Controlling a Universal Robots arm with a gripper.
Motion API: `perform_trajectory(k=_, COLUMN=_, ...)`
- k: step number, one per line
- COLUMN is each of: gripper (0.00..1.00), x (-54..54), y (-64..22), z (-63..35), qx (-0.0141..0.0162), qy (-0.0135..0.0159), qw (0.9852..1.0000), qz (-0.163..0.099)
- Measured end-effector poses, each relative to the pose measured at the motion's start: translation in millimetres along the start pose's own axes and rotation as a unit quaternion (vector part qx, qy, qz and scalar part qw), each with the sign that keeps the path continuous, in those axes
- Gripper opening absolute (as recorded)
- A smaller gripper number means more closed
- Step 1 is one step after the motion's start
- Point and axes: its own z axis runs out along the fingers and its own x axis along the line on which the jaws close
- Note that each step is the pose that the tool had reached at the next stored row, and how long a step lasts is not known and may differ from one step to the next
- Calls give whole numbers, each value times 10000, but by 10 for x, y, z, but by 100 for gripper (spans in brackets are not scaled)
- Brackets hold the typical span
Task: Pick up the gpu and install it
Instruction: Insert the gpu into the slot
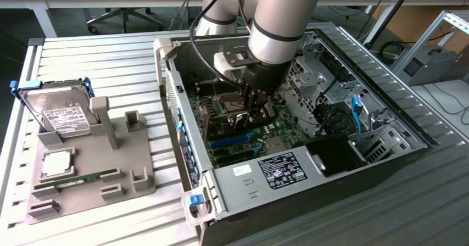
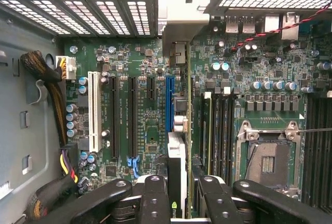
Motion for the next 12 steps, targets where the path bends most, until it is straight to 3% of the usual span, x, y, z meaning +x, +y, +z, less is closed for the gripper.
perform_trajectory(k=12, gripper=27, x=0, y=26, z=0, qx=0, qy=0, qw=10000, qz=0)
